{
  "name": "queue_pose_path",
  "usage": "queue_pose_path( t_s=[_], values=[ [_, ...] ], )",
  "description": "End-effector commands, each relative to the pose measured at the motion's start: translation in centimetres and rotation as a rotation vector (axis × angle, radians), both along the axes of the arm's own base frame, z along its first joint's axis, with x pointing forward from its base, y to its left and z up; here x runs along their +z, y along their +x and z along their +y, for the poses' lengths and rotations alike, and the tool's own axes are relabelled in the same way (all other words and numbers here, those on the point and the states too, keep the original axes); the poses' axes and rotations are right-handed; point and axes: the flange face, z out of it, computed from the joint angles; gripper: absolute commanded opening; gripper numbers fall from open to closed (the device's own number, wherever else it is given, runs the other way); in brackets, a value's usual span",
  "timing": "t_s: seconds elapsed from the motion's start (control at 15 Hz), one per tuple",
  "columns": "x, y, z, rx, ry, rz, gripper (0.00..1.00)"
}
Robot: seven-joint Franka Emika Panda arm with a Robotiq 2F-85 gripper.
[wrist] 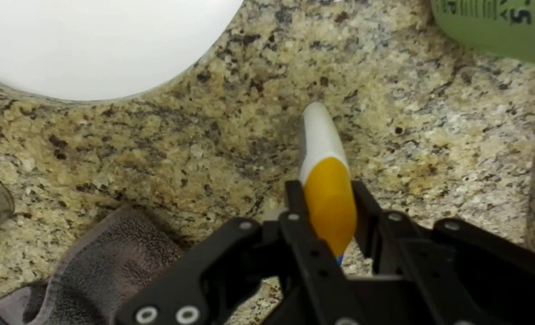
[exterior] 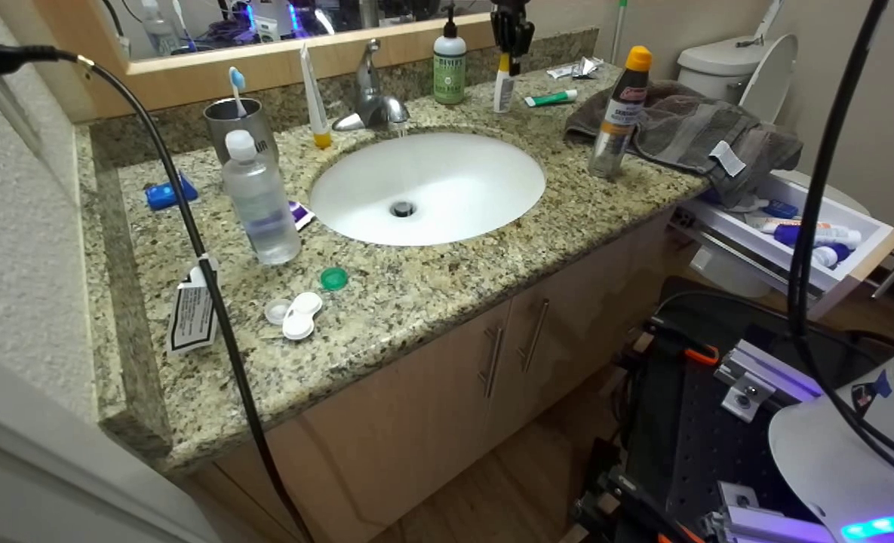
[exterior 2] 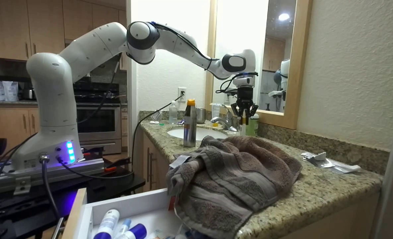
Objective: Move the two bottles with yellow tops forward then use the towel to wipe the counter
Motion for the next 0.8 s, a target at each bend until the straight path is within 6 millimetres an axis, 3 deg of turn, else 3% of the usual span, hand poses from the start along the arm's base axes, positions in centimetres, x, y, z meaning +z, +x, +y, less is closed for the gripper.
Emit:
queue_pose_path(
  t_s=[0.0,0.13,0.4,0.6,0.73],
  values=[
    [0.3,0.3,-0.5,-0.032,0.048,-0.005,0.61],
    [1.6,0.5,-0.5,-0.039,0.047,-0.046,0.75],
    [6.6,0.4,0.1,-0.014,0.020,-0.099,0.99],
    [10.7,-1.0,0.9,0.024,0.011,-0.081,1.00],
    [13.2,-3.1,1.2,0.070,0.026,-0.032,1.00]
  ],
)
